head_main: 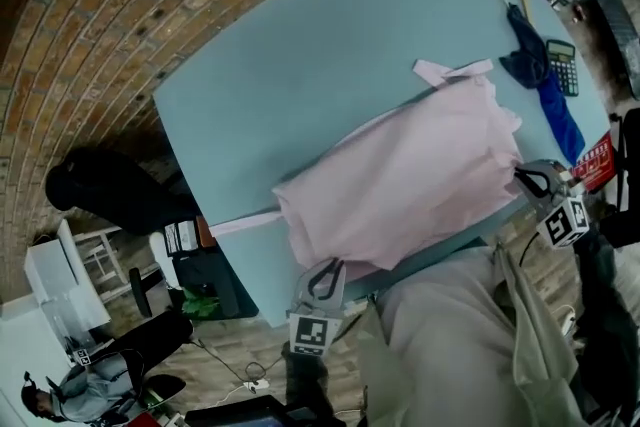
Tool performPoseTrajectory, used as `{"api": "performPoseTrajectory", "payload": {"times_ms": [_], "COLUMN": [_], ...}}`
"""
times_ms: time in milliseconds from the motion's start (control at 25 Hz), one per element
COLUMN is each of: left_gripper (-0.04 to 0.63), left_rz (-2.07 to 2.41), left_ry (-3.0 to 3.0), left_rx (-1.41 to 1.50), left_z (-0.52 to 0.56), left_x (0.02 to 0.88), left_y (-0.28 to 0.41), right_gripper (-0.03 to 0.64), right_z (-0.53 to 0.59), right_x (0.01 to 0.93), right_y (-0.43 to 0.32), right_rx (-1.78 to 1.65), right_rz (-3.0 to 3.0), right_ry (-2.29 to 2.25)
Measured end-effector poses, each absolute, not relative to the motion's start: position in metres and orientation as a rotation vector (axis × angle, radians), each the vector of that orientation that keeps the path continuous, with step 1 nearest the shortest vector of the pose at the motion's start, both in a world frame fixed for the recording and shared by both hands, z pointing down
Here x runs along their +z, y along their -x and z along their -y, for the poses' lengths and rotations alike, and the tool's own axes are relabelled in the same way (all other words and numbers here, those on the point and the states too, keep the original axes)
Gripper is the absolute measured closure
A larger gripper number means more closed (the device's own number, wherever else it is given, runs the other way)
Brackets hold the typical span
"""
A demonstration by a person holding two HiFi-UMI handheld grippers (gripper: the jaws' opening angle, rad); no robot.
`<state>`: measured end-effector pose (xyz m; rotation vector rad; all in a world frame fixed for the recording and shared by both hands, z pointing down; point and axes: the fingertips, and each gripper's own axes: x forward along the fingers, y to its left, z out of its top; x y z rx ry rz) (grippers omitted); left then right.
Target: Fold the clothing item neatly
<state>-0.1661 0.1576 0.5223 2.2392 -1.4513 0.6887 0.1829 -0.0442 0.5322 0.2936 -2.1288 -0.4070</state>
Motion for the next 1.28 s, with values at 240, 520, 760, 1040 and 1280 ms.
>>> {"api": "performPoseTrajectory", "payload": {"times_ms": [240, 520, 760, 1040, 1280], "left_gripper": [0.444, 0.414, 0.507, 0.589, 0.589], "left_rz": [1.665, 2.238, 2.328, 2.357, 2.495], "left_ry": [-2.148, -1.866, -1.978, -2.652, -2.698], "left_rx": [0.746, 0.7, 0.821, 0.603, 0.027], "left_z": [-0.183, -0.208, -0.197, -0.088, -0.02], "left_x": [0.565, 0.495, 0.424, 0.184, 0.121], "left_y": [0.19, 0.213, 0.15, 0.04, 0.02], "right_gripper": [0.584, 0.581, 0.599, 0.615, 0.615], "right_z": [0.046, 0.04, 0.038, 0.003, -0.041], "right_x": [0.528, 0.491, 0.484, 0.356, 0.269], "right_y": [-0.194, -0.229, -0.263, -0.192, -0.083], "right_rx": [-0.462, -0.628, -0.422, -0.323, -0.407], "right_rz": [2.21, 2.304, 2.397, 2.721, 3.123], "right_ry": [-0.573, -0.975, -1.07, -0.855, -0.787]}}
